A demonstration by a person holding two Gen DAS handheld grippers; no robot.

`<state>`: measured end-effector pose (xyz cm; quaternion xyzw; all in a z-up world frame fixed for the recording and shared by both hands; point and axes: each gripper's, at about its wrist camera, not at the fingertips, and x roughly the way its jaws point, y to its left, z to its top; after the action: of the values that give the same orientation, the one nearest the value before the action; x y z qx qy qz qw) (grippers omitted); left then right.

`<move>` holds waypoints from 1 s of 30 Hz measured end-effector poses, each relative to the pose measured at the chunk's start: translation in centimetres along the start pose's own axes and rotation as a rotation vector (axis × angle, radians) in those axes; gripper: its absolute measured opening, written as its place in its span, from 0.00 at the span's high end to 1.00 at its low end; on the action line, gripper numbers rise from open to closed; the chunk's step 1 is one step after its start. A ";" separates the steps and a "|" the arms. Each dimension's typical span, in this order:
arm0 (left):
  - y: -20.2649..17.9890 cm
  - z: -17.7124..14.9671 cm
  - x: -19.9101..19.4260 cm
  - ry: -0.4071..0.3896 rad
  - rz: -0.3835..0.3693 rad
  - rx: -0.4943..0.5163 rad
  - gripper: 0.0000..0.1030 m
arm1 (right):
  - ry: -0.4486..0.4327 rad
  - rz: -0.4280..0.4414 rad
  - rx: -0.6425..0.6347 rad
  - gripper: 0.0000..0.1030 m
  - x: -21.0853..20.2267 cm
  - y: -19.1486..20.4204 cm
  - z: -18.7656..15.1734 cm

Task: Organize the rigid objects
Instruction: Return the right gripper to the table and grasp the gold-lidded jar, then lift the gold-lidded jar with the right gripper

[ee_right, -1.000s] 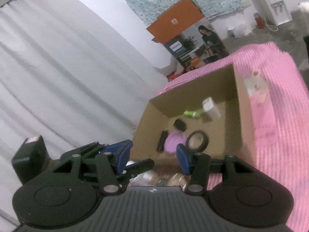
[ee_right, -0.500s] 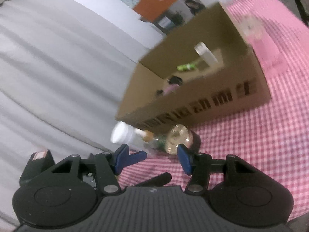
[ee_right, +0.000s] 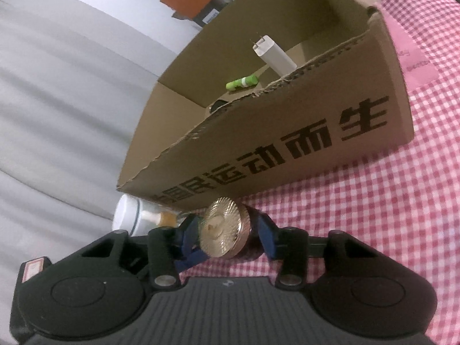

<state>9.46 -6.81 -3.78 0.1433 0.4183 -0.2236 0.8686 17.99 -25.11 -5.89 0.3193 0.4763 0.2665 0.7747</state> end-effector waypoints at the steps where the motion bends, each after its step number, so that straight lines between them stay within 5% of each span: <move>1: 0.1 0.0 0.1 -0.001 -0.002 0.000 0.38 | 0.003 -0.004 0.000 0.54 0.3 0.0 0.2; 17: -1.0 0.6 0.9 -0.010 -0.011 0.031 0.38 | 0.048 -0.030 -0.025 0.54 0.5 0.3 0.6; 30: -5.0 0.1 0.0 -0.012 -0.128 0.126 0.38 | 0.022 -0.094 0.020 0.54 -4.4 -1.7 -1.8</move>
<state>7.00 -11.13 -4.07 0.1693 0.4066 -0.3052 0.8443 14.78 -28.99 -5.25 0.3015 0.5019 0.2284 0.7778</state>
